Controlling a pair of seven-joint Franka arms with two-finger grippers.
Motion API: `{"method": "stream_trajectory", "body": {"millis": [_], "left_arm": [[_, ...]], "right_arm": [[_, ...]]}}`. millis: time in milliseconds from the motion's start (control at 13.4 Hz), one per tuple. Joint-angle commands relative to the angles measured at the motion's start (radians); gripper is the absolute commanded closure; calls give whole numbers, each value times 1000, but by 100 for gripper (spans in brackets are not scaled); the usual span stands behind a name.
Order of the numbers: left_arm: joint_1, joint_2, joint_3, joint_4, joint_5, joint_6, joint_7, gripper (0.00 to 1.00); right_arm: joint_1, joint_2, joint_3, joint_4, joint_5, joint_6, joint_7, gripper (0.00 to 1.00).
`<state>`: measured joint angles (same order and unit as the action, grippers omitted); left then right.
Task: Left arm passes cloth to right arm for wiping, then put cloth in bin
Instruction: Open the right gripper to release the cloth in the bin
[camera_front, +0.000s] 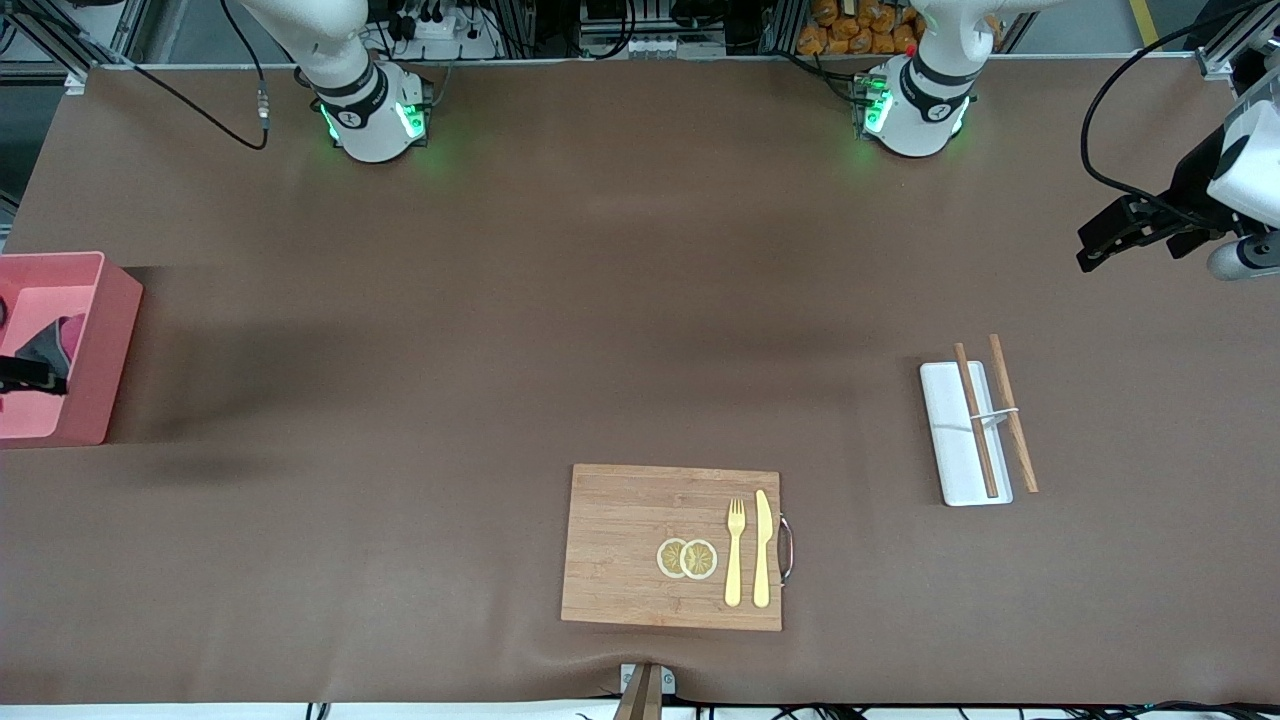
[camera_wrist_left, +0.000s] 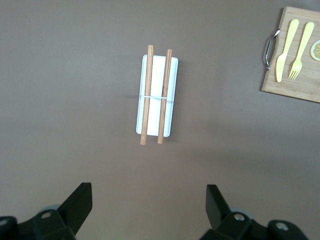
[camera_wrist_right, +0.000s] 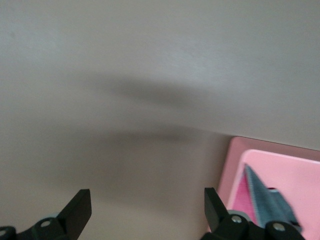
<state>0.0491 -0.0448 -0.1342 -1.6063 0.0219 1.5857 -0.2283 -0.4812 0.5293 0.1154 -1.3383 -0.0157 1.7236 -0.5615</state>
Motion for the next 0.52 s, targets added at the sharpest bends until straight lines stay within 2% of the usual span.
{"method": "stream_trajectory", "body": {"millis": [0,449], "left_arm": [[3,-7,1,-4,12,10,14,0],[3,-7,1,-12,10,14,14,0]], "right_arm": [[74,-31,-8,-12,2,-51,154,0],[261,-87,-5,-24,19,-136,530,0]]}}
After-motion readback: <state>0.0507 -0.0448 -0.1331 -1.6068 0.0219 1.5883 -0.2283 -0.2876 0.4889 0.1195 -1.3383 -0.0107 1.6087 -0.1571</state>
